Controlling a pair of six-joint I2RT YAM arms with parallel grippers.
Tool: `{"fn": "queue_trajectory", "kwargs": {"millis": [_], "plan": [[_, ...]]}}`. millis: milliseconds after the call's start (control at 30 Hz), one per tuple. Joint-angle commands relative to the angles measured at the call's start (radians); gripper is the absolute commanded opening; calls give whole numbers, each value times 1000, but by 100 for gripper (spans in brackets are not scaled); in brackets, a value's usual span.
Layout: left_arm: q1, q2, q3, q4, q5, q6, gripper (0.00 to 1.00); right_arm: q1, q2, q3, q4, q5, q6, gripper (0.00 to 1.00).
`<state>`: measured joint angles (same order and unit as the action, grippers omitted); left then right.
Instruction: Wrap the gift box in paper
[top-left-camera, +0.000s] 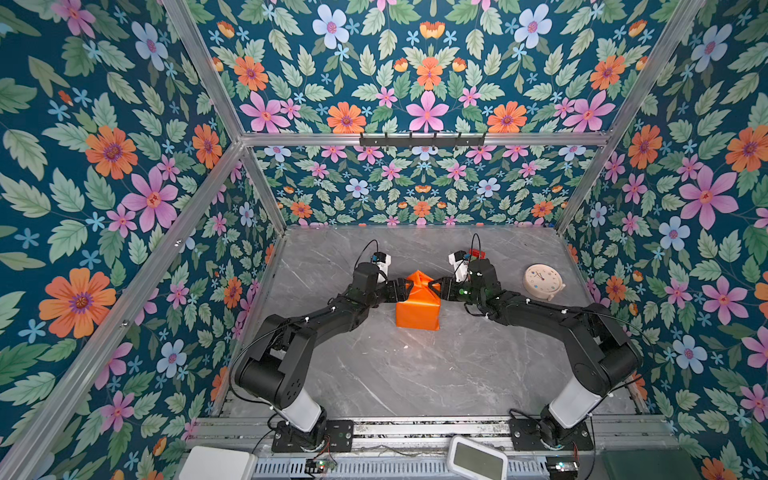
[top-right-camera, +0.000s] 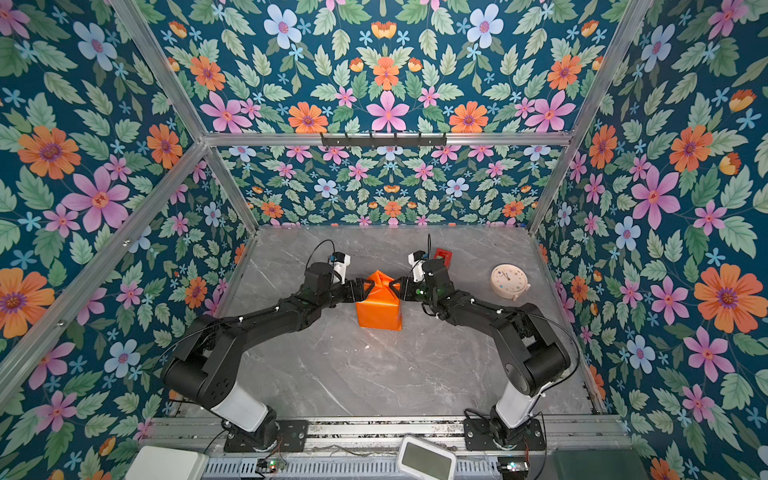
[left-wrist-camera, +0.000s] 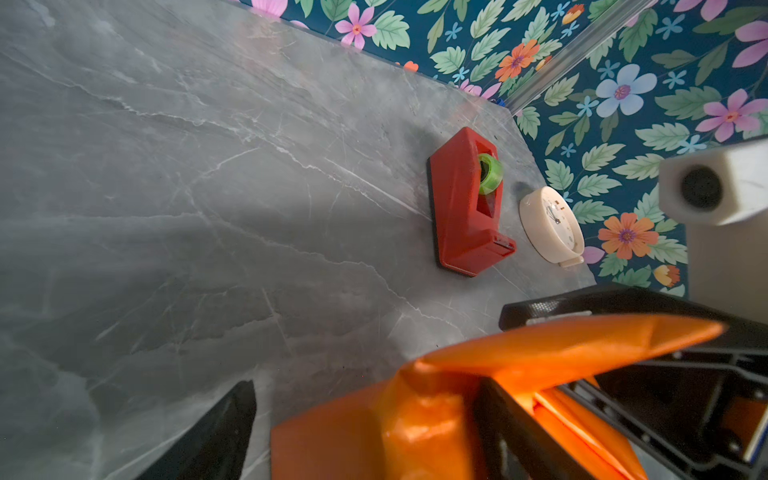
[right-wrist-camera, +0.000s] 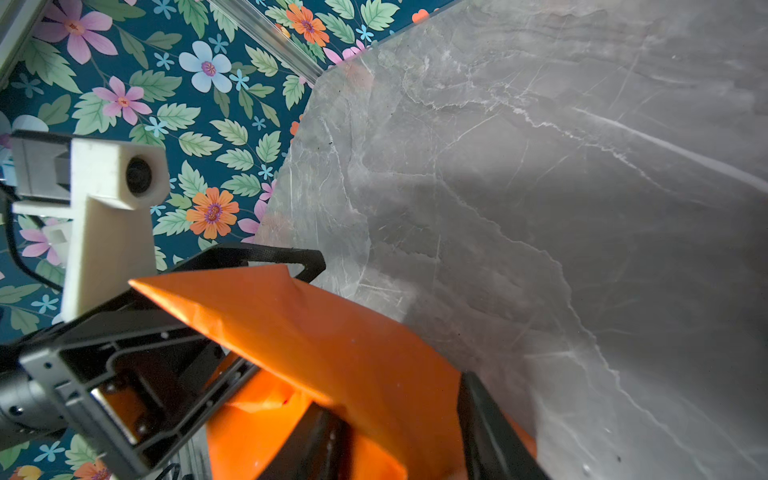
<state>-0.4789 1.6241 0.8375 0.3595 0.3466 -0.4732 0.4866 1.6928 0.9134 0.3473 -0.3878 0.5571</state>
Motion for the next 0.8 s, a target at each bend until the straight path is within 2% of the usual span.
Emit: {"fn": "queue_trajectory", "kwargs": {"millis": [0,333,567,633,767], "plan": [[-1,17,8,-57,6,36,85,4,6,-7,-130,-14,-29,45],[-2,-23,-31,-63,-1,81,86,3,-7,33,-155,-45,-37,47],[-2,-32,-58,-50,-3,86,87,3,-1,72,-183,-74,4,55],[-3,-29,-64,-45,0,80,87,-1,9,76,-162,-98,30,64],[-1,-27,-72,-34,4,71,87,-1,34,90,-128,-132,73,67]]}}
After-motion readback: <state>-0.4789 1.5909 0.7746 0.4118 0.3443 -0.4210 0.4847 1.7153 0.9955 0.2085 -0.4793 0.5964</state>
